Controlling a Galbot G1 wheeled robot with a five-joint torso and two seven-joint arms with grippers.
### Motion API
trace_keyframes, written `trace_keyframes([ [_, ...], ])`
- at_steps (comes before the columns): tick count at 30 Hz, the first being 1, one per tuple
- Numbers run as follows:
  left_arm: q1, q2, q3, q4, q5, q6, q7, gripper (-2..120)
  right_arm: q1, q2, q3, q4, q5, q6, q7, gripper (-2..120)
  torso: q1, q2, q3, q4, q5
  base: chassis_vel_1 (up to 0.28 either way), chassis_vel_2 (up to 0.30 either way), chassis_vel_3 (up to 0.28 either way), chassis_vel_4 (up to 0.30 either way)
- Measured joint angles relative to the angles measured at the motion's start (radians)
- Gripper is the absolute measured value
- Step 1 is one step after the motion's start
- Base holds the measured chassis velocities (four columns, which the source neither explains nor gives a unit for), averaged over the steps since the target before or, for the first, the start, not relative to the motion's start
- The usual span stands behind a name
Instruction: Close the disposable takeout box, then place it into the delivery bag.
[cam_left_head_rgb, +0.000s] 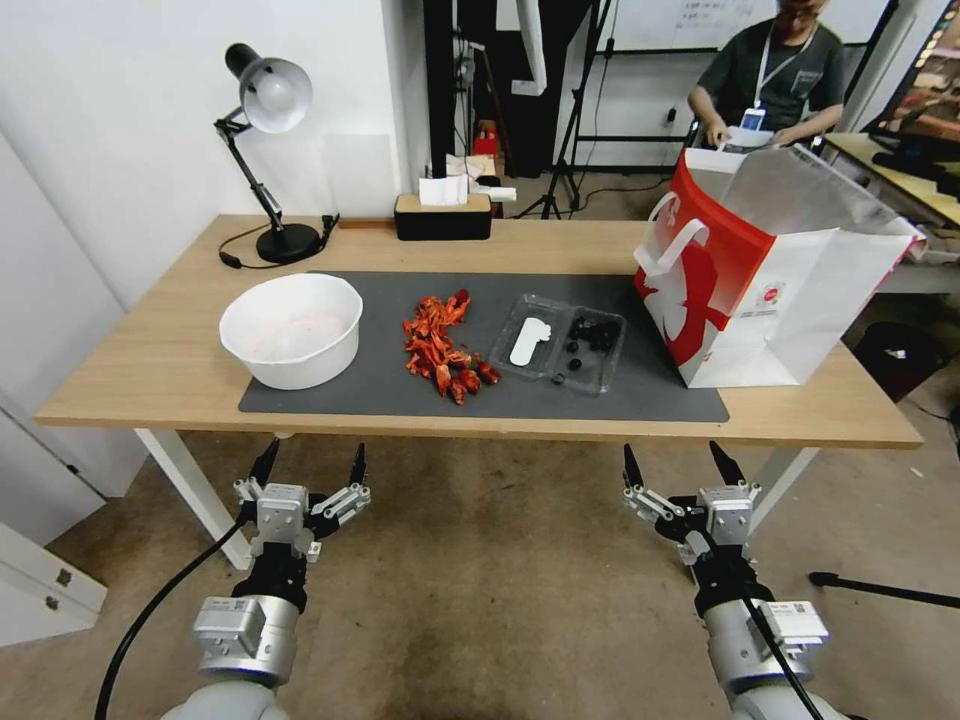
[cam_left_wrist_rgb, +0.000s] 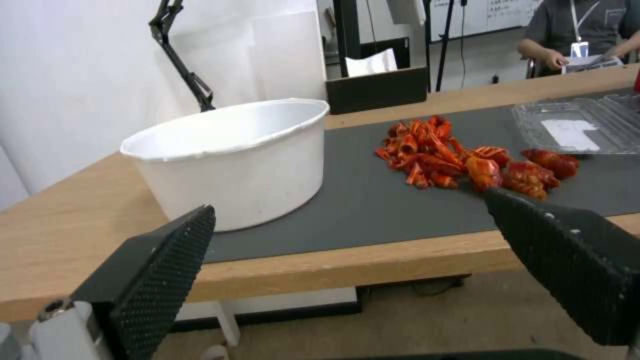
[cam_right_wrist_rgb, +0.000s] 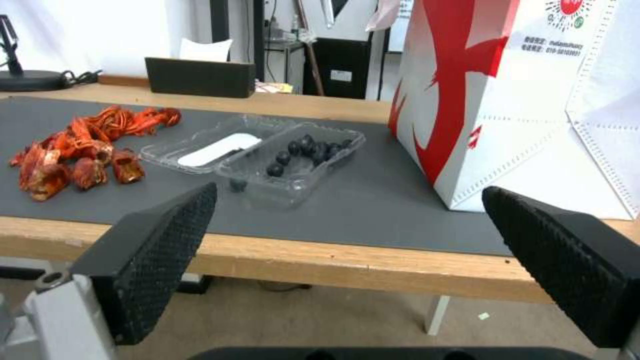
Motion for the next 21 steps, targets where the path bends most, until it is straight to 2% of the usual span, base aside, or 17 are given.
trace_keyframes([
  [21, 0.0, 0.0, 0.0, 0.0, 0.0, 0.0, 0.0, 100, 0.0, 0.0, 0.0, 0.0, 0.0, 0.0, 0.0, 100, 0.0, 0.0, 0.0, 0.0, 0.0, 0.0, 0.0, 0.0, 0.0],
])
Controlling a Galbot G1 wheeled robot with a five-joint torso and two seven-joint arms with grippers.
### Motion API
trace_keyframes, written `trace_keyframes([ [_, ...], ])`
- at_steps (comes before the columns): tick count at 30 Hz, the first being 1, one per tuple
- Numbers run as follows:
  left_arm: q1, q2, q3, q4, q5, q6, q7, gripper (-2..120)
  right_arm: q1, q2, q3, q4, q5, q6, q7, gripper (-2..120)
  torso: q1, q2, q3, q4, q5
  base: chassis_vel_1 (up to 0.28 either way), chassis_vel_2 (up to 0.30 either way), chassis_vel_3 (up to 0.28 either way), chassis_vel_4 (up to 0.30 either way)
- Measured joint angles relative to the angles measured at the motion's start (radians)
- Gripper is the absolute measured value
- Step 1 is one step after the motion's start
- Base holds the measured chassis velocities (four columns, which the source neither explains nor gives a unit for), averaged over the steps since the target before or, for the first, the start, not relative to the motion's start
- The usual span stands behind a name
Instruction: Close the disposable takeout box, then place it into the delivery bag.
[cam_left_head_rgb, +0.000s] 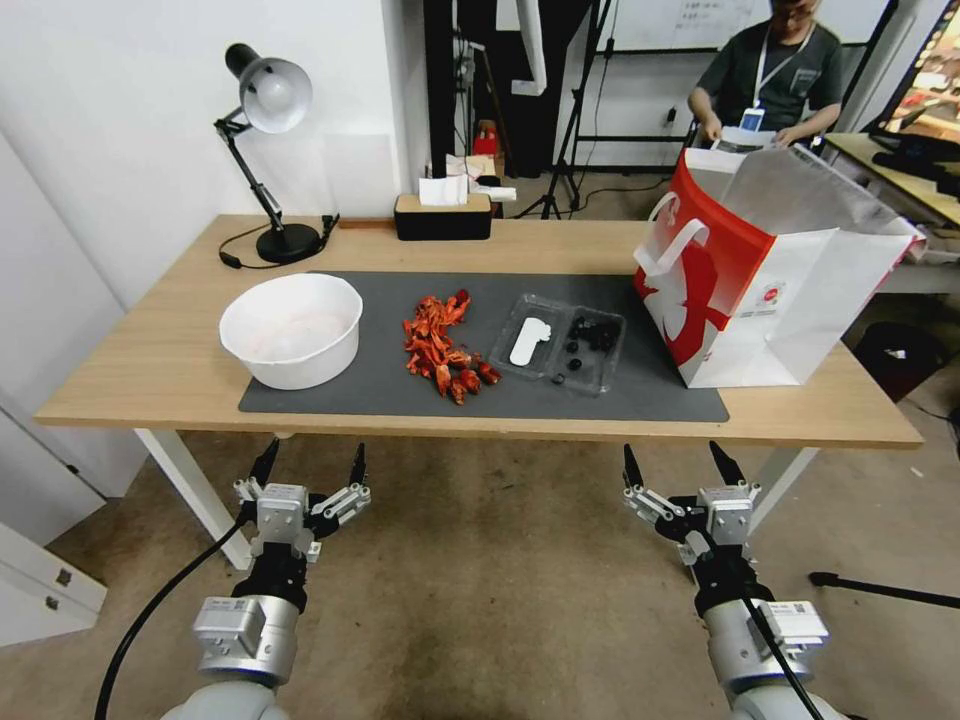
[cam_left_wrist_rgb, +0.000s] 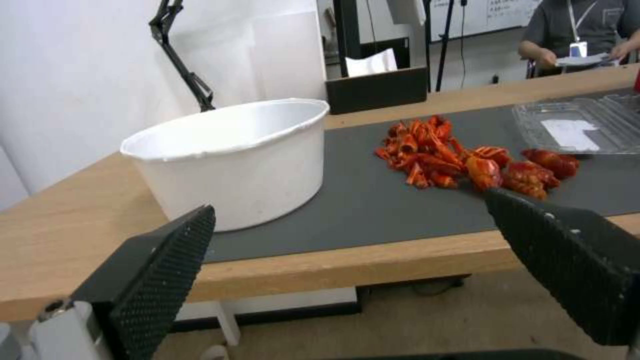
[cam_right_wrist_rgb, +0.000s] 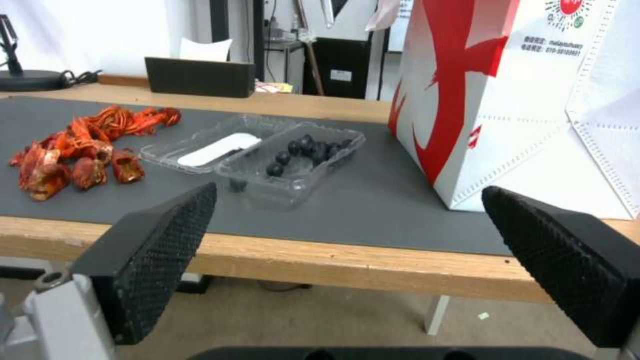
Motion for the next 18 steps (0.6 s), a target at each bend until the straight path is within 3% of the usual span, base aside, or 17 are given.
trace_keyframes([
  [18, 0.0, 0.0, 0.0, 0.0, 0.0, 0.0, 0.0, 100, 0.0, 0.0, 0.0, 0.0, 0.0, 0.0, 0.0, 100, 0.0, 0.0, 0.0, 0.0, 0.0, 0.0, 0.0, 0.0, 0.0],
])
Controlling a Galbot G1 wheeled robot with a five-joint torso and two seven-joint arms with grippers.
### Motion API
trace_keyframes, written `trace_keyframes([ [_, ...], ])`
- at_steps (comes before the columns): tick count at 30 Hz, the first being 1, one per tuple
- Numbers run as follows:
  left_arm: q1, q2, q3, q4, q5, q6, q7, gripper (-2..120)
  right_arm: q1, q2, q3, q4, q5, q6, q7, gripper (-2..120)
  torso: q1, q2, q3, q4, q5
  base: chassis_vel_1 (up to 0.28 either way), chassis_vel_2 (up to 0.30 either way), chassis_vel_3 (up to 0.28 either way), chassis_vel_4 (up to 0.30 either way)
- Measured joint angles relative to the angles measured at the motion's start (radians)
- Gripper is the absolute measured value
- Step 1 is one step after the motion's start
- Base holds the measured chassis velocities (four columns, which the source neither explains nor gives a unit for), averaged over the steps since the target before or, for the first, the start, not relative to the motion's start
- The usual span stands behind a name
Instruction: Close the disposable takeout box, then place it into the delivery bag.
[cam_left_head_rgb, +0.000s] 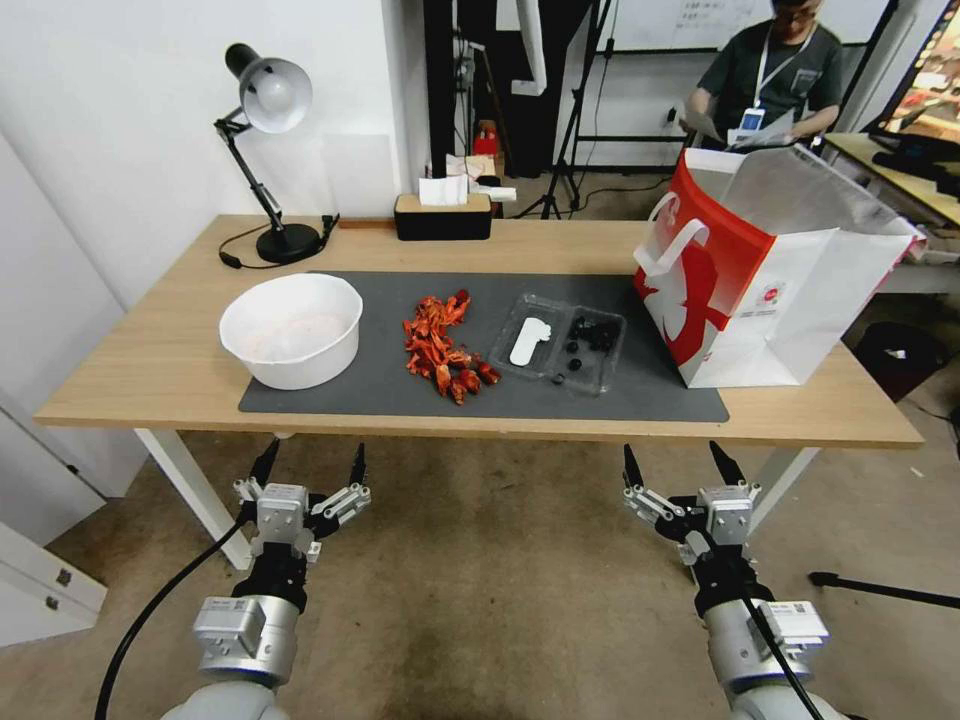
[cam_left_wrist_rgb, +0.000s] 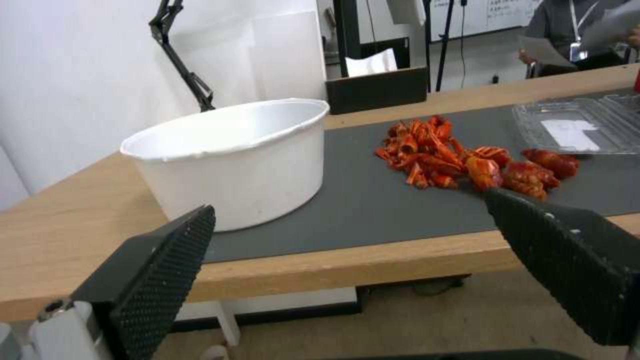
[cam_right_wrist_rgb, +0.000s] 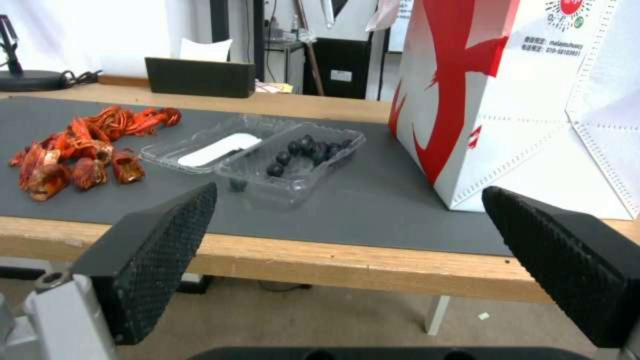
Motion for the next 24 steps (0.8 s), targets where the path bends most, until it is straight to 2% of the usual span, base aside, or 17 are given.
trace_keyframes([
  [21, 0.0, 0.0, 0.0, 0.0, 0.0, 0.0, 0.0, 100, 0.002, -0.004, 0.0, -0.003, 0.004, 0.0, 0.0, 100, 0.0, 0.0, 0.0, -0.0001, -0.0001, 0.0, 0.0, 0.0, 0.0],
  [23, -0.002, 0.002, 0.001, 0.002, -0.002, -0.002, -0.003, 100, 0.019, -0.031, 0.002, -0.021, 0.029, 0.0, -0.006, 100, 0.0, 0.0, 0.0, -0.0003, 0.0, 0.0, 0.0, 0.0, 0.0],
  [24, -0.009, 0.009, 0.006, 0.007, -0.008, -0.009, -0.012, 100, 0.043, -0.068, 0.007, -0.046, 0.062, 0.002, -0.013, 100, 0.0, 0.0, 0.0, 0.0001, 0.0001, 0.0, 0.0, 0.0, 0.0],
])
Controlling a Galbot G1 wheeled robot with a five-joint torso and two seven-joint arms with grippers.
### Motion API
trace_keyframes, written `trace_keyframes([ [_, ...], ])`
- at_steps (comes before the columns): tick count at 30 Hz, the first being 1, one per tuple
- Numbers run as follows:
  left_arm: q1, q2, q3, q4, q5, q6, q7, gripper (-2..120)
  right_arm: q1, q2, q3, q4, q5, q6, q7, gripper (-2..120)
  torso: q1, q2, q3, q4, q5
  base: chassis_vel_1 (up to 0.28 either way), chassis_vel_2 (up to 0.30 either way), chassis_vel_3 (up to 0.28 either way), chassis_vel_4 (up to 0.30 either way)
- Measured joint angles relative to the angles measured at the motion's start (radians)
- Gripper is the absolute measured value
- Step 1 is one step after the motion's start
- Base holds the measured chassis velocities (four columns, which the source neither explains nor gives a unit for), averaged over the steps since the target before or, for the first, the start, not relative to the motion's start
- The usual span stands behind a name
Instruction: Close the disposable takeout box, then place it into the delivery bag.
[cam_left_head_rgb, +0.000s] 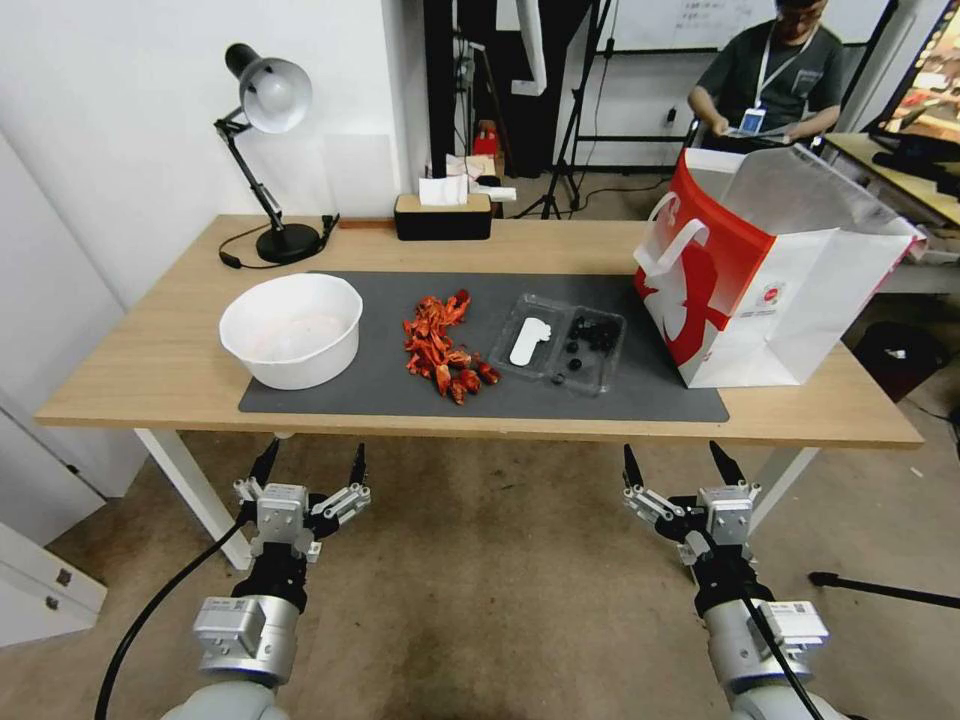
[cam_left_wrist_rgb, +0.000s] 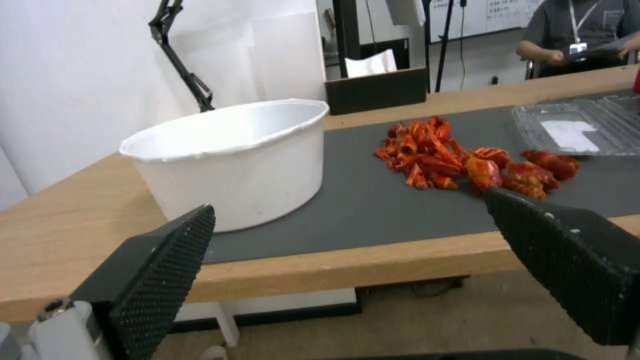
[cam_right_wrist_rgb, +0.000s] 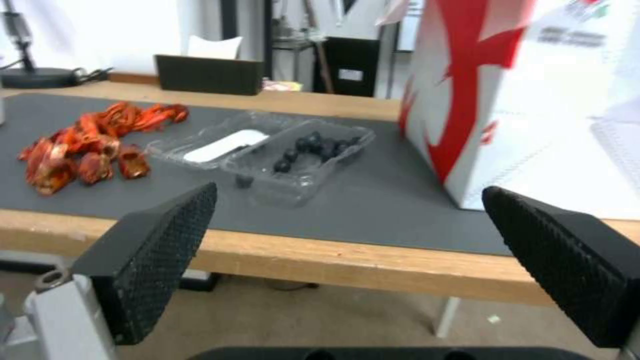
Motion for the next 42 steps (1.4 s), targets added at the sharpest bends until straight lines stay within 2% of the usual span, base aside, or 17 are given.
trace_keyframes([
  [2, -0.015, 0.014, 0.009, 0.011, -0.012, -0.012, -0.018, 100, 0.019, -0.029, 0.003, -0.019, 0.026, 0.001, -0.006, 100, 0.0, 0.0, 0.0, 0.0005, 0.0005, 0.0, 0.0, 0.0, 0.0],
  [4, -0.077, 0.075, 0.049, 0.058, -0.067, -0.07, -0.098, 100, 0.08, -0.121, 0.015, -0.081, 0.111, 0.008, -0.026, 100, 0.0, 0.0, 0.0, -0.0001, 0.0001, 0.0, 0.0, 0.0, 0.0],
  [5, -0.077, 0.075, 0.049, 0.058, -0.067, -0.07, -0.098, 100, 0.08, -0.121, 0.015, -0.081, 0.111, 0.008, -0.026, 100, 0.0, 0.0, 0.0, -0.0001, 0.0001, 0.0, 0.0, 0.0, 0.0],
  [7, -0.144, 0.141, 0.093, 0.109, -0.127, -0.134, -0.187, 100, 0.137, -0.205, 0.028, -0.138, 0.189, 0.017, -0.042, 100, 0.0, 0.0, 0.0, 0.0004, -0.0003, 0.0, 0.0, 0.0, 0.0],
  [10, -0.173, 0.169, 0.112, 0.13, -0.152, -0.161, -0.224, 100, 0.149, -0.219, 0.033, -0.147, 0.207, 0.025, -0.043, 100, 0.0, 0.0, 0.0, 0.0002, 0.0, 0.0, 0.0, 0.0, 0.0],
  [11, -0.223, 0.218, 0.144, 0.168, -0.196, -0.206, -0.289, 100, 0.156, -0.228, 0.039, -0.151, 0.219, 0.031, -0.042, 100, 0.0, 0.0, 0.0, -0.0006, -0.0002, 0.0, 0.0, 0.0, 0.0],
  [12, -0.241, 0.237, 0.156, 0.185, -0.214, -0.232, -0.31, 100, 0.159, -0.23, 0.042, -0.152, 0.224, 0.032, -0.039, 100, 0.0, 0.0, 0.0, -0.0012, -0.0002, 0.0, 0.0, 0.0, 0.0],
  [15, -0.242, 0.247, 0.169, 0.206, -0.228, -0.267, -0.311, 100, 0.16, -0.231, 0.044, -0.151, 0.231, 0.032, -0.035, 100, 0.0, 0.0, 0.0, 0.0001, -0.0006, 0.0, 0.0, 0.0, 0.0],
  [17, -0.238, 0.252, 0.17, 0.216, -0.23, -0.287, -0.309, 100, 0.161, -0.231, 0.045, -0.149, 0.237, 0.032, -0.028, 100, 0.0, 0.0, 0.0, 0.0, 0.0002, 0.0, 0.0, 0.0, 0.0],
  [23, -0.229, 0.25, 0.17, 0.219, -0.23, -0.296, -0.305, 100, 0.164, -0.227, 0.044, -0.147, 0.237, 0.029, -0.011, 100, 0.0, 0.0, 0.0, 0.0, -0.0001, 0.0, 0.0, 0.0, 0.0],
  [34, -0.212, 0.247, 0.166, 0.214, -0.228, -0.301, -0.293, 100, 0.172, -0.237, 0.026, -0.119, 0.277, -0.045, 0.037, 100, 0.0, 0.0, 0.0, -0.0001, -0.0001, 0.0, 0.0, 0.0, 0.0],
  [35, -0.209, 0.247, 0.166, 0.214, -0.228, -0.301, -0.291, 100, 0.177, -0.244, 0.018, -0.113, 0.297, -0.068, 0.05, 100, 0.0, 0.0, 0.0, -0.0001, -0.0002, 0.0, 0.0, 0.0, 0.0],
  [37, -0.202, 0.247, 0.168, 0.218, -0.227, -0.3, -0.287, 100, 0.221, -0.297, -0.029, -0.078, 0.392, -0.201, 0.144, 100, 0.0, 0.0, 0.0, -0.0002, 0.0, 0.0, 0.0, 0.0, 0.0],
  [38, -0.202, 0.247, 0.168, 0.218, -0.227, -0.3, -0.287, 100, 0.221, -0.297, -0.029, -0.078, 0.392, -0.201, 0.144, 100, 0.0, 0.0, 0.0, -0.0002, 0.0, 0.0, 0.0, 0.0, 0.0],
  [41, -0.198, 0.248, 0.165, 0.211, -0.222, -0.297, -0.288, 100, 0.287, -0.367, -0.069, -0.029, 0.537, -0.334, 0.287, 100, 0.0, 0.0, 0.0, -0.0002, -0.0002, 0.0, 0.0, 0.0, 0.0],
  [42, -0.198, 0.248, 0.165, 0.211, -0.222, -0.297, -0.288, 100, 0.287, -0.367, -0.069, -0.029, 0.537, -0.334, 0.287, 100, 0.0, 0.0, 0.0, -0.0002, -0.0002, 0.0, 0.0, 0.0, 0.0],
])
